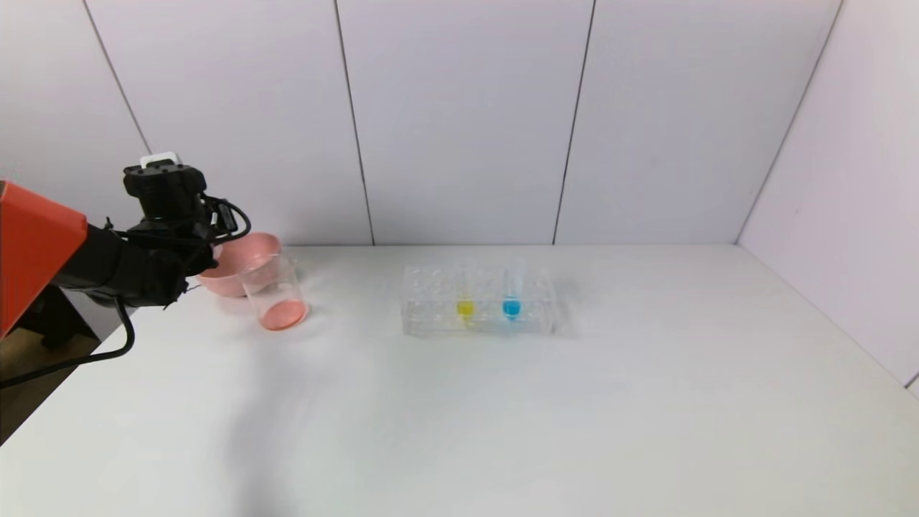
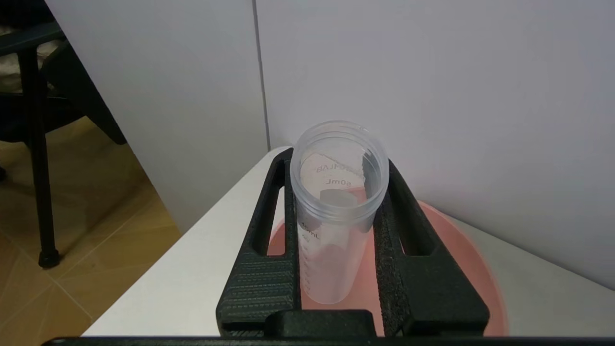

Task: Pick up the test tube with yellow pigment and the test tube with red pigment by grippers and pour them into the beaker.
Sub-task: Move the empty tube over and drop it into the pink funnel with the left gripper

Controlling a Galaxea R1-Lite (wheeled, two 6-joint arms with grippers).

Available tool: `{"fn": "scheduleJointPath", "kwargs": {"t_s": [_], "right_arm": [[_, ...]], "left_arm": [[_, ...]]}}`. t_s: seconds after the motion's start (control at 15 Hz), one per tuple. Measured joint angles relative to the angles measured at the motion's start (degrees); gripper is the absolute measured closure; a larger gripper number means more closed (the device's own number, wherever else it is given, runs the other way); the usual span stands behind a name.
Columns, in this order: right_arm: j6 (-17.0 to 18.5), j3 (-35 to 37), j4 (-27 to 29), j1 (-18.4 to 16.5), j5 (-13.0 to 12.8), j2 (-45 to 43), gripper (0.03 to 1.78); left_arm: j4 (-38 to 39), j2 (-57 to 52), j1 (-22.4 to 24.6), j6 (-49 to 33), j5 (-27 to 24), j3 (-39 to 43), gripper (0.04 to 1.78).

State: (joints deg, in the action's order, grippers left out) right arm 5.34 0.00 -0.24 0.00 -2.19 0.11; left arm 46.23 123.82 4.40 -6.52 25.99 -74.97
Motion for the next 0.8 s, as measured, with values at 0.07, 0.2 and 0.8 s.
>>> {"fn": "scheduleJointPath", "kwargs": {"t_s": [0.07, 0.2, 0.8], "right_arm": [[0.0, 0.0, 0.0, 0.0, 0.0, -0.01, 0.1], [-0.02, 0.0, 0.0, 0.0, 0.02, -0.01, 0.1], [0.0, 0.0, 0.0, 0.0, 0.0, -0.01, 0.1]], "left_arm": [[0.02, 0.84, -0.07, 0.0, -0.11, -0.61, 1.37], [0.38, 2.28, 0.0, -0.44, -0.06, -1.95, 1.35], [3.3, 3.39, -0.09, -1.18, -0.5, -2.69, 0.29]]}}
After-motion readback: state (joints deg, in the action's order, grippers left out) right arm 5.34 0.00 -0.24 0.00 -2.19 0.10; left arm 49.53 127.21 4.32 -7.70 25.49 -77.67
